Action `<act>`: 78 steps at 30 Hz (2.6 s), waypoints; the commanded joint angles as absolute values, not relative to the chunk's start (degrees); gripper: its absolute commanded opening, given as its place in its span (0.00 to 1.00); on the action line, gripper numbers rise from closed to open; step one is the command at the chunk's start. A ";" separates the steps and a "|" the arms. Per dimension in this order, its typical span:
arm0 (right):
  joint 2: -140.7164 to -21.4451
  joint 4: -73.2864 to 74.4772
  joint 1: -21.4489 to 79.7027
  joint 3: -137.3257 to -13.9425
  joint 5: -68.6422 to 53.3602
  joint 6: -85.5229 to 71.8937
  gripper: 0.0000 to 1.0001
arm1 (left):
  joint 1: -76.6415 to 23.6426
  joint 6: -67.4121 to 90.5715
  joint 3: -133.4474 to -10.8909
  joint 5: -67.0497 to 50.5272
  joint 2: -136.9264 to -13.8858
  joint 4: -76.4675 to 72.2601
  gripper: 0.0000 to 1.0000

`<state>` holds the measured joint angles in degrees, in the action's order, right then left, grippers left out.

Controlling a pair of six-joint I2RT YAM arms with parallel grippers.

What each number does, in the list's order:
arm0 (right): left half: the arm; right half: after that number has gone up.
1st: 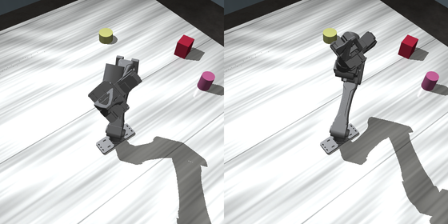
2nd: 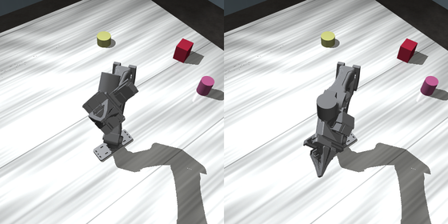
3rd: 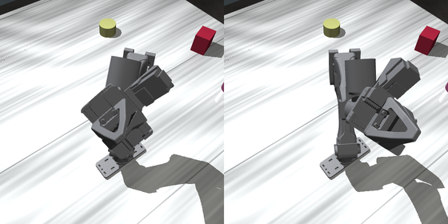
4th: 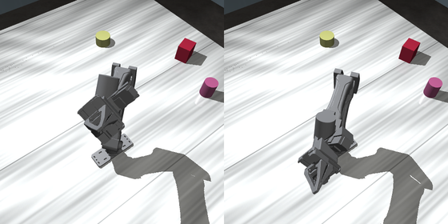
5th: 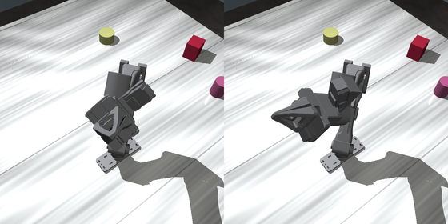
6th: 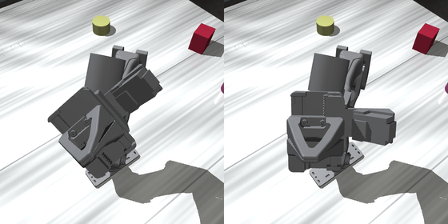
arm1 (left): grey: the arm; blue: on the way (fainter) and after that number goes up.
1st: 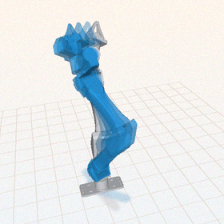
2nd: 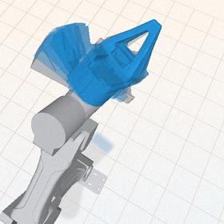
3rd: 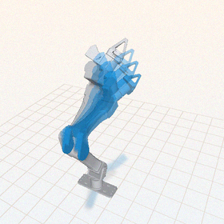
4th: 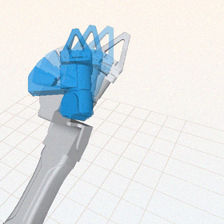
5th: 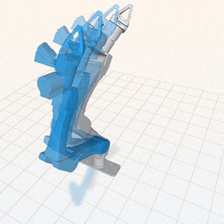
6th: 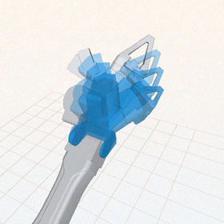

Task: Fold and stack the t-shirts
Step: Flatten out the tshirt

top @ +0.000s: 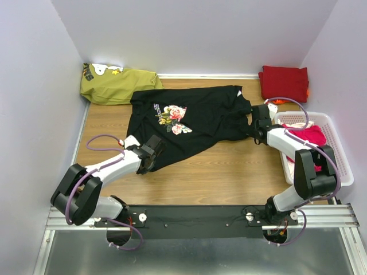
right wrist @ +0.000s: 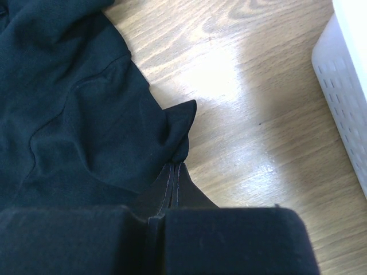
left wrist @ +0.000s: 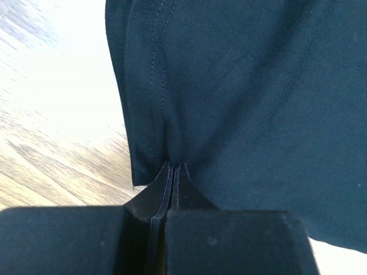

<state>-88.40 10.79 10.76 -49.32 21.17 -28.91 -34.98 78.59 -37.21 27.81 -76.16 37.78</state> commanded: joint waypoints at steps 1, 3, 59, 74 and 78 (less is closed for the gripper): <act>-84.83 11.86 10.46 -48.16 23.73 -28.83 0.01 | -35.59 77.96 -38.13 26.89 -74.53 36.83 0.00; -83.33 12.39 10.37 -48.34 24.26 -28.74 0.01 | -36.12 77.17 -39.46 28.73 -74.79 37.00 0.00; -80.93 29.09 10.46 -121.71 22.85 -9.85 0.01 | -23.83 12.48 -104.67 45.09 -74.16 6.95 0.00; -87.72 28.74 10.46 -138.43 23.47 -1.76 0.01 | -17.58 13.98 -133.18 31.20 -94.32 13.28 0.00; -81.32 28.48 10.46 -135.54 22.68 -1.67 0.01 | -17.58 13.80 -121.66 30.85 -83.52 9.59 0.00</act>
